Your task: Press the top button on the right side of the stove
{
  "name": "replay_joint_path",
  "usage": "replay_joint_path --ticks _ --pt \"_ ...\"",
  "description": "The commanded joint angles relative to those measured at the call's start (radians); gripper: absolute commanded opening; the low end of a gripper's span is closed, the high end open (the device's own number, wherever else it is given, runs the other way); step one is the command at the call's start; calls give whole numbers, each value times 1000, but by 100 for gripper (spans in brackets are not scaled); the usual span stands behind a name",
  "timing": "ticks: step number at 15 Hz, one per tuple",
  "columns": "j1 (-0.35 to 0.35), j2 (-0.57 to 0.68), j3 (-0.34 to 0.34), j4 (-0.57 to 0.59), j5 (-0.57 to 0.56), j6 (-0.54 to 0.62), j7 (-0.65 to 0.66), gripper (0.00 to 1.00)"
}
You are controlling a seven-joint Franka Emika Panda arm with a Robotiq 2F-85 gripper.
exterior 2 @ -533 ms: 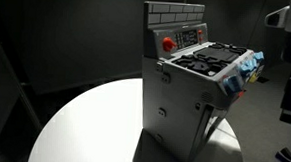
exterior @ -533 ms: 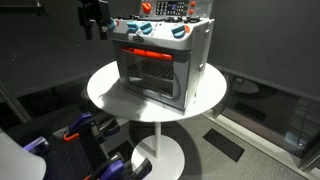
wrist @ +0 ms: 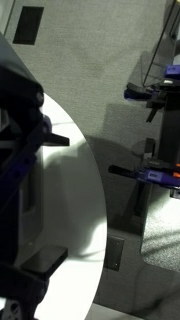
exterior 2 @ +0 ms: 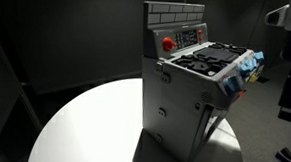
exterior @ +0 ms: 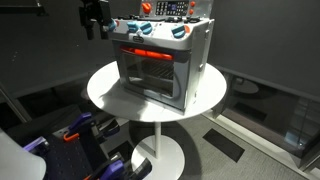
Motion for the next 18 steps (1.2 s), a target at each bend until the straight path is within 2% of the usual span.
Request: replay_joint_path --ticks 1,9,14,18 --pt "-16 6 -18 46 -55 5 54 100" --pt "-112 35 -39 190 -216 65 203 100" --pt "-181 95 -60 268 -320 147 309 100" --pt "-201 161 -88 321 -372 207 362 100"
